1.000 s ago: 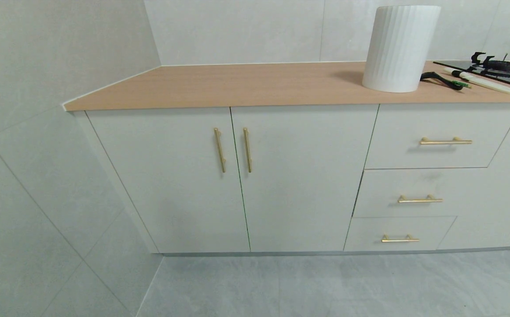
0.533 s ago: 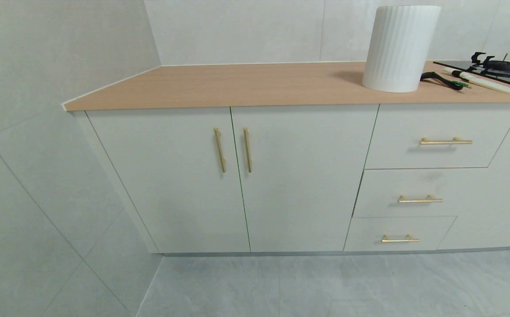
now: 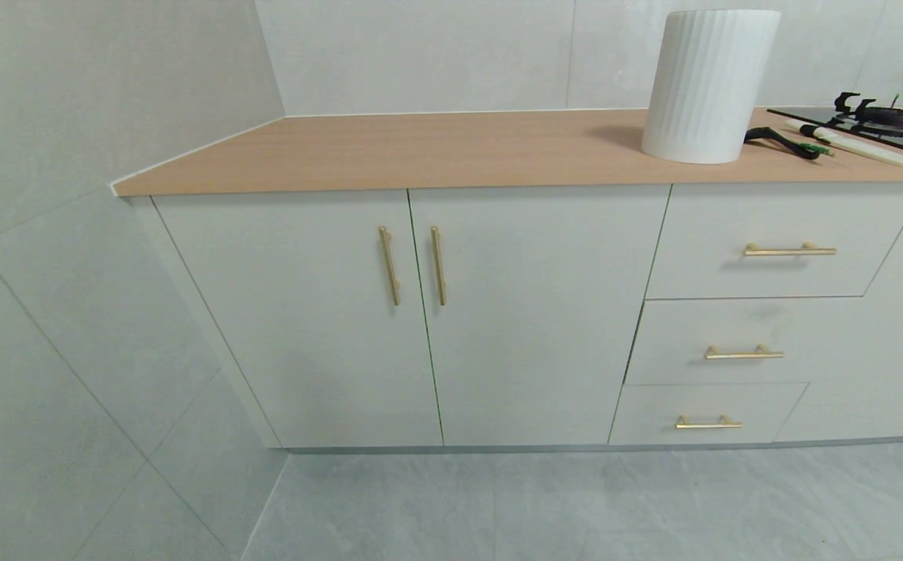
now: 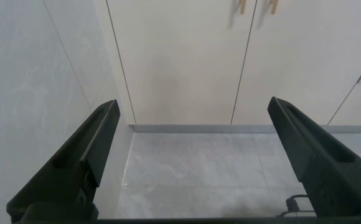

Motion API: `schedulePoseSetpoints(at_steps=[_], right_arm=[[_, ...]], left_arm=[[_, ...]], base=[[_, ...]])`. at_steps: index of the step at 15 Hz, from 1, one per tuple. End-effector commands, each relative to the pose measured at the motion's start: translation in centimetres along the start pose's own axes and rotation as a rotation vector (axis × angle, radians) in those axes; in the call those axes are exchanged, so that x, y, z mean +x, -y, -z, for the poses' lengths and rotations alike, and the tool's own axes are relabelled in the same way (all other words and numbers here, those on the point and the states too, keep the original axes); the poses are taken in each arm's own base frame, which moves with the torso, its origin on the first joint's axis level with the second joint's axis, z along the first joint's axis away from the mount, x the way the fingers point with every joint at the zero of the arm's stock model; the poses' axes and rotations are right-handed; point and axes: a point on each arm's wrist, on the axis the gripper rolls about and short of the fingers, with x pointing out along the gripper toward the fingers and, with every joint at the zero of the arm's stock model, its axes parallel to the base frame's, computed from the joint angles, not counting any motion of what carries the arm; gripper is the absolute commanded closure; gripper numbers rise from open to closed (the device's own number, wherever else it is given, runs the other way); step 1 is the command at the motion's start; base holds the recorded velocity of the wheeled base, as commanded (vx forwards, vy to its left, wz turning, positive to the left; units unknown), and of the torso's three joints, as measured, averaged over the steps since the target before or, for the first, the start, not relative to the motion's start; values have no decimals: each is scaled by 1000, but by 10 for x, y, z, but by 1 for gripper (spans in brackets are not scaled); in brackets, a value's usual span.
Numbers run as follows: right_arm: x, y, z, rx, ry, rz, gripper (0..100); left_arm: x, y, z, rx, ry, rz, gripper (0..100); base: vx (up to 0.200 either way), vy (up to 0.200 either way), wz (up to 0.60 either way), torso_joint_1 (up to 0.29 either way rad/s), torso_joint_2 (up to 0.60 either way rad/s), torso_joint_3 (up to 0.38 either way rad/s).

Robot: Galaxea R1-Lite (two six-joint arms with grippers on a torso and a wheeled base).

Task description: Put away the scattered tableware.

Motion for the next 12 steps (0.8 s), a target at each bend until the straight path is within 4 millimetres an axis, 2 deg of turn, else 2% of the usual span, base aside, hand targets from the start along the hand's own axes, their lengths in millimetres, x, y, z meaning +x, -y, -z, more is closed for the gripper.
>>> schedulePoseSetpoints(at_steps=[1, 2, 11, 12], right_arm=[[0, 0, 0, -1, -3, -2, 0], [0, 0, 0, -1, -3, -2, 0], [0, 0, 0, 0, -1, -2, 0], [0, 0, 0, 0, -1, -2, 0]], left_arm=[[0, 0, 0, -1, -1, 0, 0], [0, 0, 0, -1, -1, 0, 0], [0, 0, 0, 15, -1, 0, 0], [0, 0, 0, 15, -1, 0, 0]], base=[[200, 0, 0, 2, 2, 7], [200, 0, 0, -2, 2, 7], [0, 0, 0, 0, 0, 0], [0, -200, 0, -2, -2, 2]])
